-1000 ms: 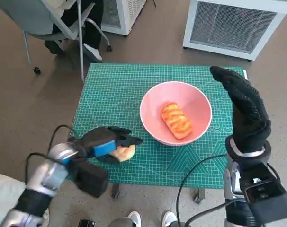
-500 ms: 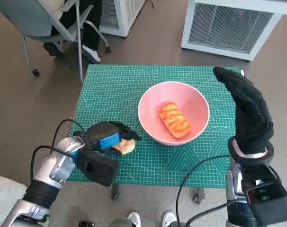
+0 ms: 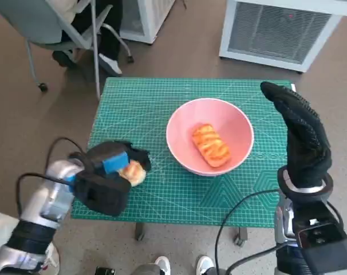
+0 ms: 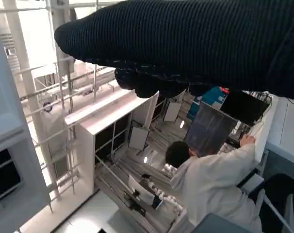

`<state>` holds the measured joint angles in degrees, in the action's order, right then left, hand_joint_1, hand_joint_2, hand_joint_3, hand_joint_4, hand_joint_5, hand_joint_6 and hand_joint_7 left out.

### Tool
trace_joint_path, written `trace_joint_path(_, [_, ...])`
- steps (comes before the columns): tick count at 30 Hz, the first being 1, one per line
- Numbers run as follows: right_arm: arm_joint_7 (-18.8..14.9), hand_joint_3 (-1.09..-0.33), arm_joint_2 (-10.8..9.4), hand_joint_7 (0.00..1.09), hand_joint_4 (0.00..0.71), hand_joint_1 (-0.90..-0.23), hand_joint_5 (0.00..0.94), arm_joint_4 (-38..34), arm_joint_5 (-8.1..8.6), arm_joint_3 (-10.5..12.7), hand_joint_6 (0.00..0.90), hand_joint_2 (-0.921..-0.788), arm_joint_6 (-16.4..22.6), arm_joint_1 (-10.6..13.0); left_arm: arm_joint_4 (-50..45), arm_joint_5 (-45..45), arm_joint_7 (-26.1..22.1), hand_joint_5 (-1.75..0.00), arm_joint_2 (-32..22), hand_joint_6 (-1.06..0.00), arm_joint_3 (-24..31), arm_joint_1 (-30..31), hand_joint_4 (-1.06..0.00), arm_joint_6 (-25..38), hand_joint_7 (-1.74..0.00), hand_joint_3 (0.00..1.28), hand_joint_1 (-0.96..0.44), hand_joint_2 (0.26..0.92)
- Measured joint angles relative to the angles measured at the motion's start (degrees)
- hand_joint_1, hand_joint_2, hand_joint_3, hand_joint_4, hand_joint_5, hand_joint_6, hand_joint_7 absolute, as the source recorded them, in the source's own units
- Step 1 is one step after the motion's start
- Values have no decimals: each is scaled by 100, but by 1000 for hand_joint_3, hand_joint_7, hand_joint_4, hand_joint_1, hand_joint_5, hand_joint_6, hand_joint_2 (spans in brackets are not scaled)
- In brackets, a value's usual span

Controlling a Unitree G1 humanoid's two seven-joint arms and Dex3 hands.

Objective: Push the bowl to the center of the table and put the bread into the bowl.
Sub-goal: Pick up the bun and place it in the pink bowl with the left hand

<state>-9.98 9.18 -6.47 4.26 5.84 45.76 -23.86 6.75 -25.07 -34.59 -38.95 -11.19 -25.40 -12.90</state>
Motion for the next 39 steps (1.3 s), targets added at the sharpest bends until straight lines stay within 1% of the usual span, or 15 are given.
trace_joint_path(6, [33, -538, -37, 847, 438, -365, 10, -8, -10, -11, 38, -921, 0, -8, -673, 262, 104, -1295, -36, -691, 449, -150, -628, 143, -1034, 69, 4, 920])
trace_joint_path(10, [48, -539, -37, 850, 438, -364, 10, -28, -11, -16, 36, -921, 2, -18, -1006, 330, 244, -1262, 48, -725, 605, -402, -647, 232, -1011, 47, 4, 919])
trace_joint_path(15, [48, -541, -39, 855, 437, -363, 10, -91, -10, -29, 33, -921, 22, -61, -1235, 348, 488, -1181, 354, -781, 612, -836, -685, 268, -992, 23, 4, 908])
trace_joint_path(19, [48, -543, -40, 859, 437, -362, 9, -150, -6, -38, 30, -921, 43, -136, -1206, 301, 756, -1170, 688, -788, 437, -1228, -689, 163, -992, 19, 4, 908])
trace_joint_path(22, [48, -544, -41, 863, 436, -361, 9, -203, 0, -44, 28, -921, 51, -196, -1007, 241, 923, -1184, 939, -774, 228, -1537, -673, -56, -1010, 19, 4, 914])
trace_joint_path(24, [48, -545, -43, 867, 436, -364, 9, -221, 3, -52, 26, -921, 51, -219, -761, 216, 1001, -1211, 1110, -746, 59, -1764, -650, -237, -1037, 35, 3, 918])
trace_joint_path(32, [48, -546, -48, 874, 436, -360, 9, -231, 16, -86, 21, -921, 45, -235, 703, 143, 1079, -1264, 1664, -649, -493, -2510, -572, -896, -1170, 108, 2, 920])
trace_joint_path(34, [48, -545, -49, 875, 436, -360, 9, -220, 20, -93, 21, -921, 41, -232, 1166, 130, 1077, -1280, 1793, -610, -618, -2685, -540, -1017, -1224, 139, 2, 920])
trace_joint_path(36, [48, -544, -48, 875, 436, -360, 9, -203, 21, -96, 21, -921, 32, -226, 1566, 85, 1073, -1357, 1899, -513, -729, -2832, -430, -1094, -1353, 231, 1, 921])
trace_joint_path(37, [48, -544, -48, 875, 436, -361, 9, -193, 21, -101, 22, -921, 27, -226, 1767, 43, 1068, -1229, 1946, -494, -799, -2903, -394, -1106, -1382, 244, -67, 921])
trace_joint_path(38, [48, -543, -47, 875, 437, -361, 9, -181, 21, -103, 22, -921, 26, -222, 1922, 0, 1056, -942, 1975, -466, -866, -2965, -393, -1112, -1423, 264, -167, 921])
trace_joint_path(39, [48, -542, -46, 873, 437, -362, 9, -172, 23, -103, 23, -921, 23, -222, 2066, -53, 1030, -657, 1999, -396, -925, -3015, -393, -1110, -1123, 211, -149, 905])
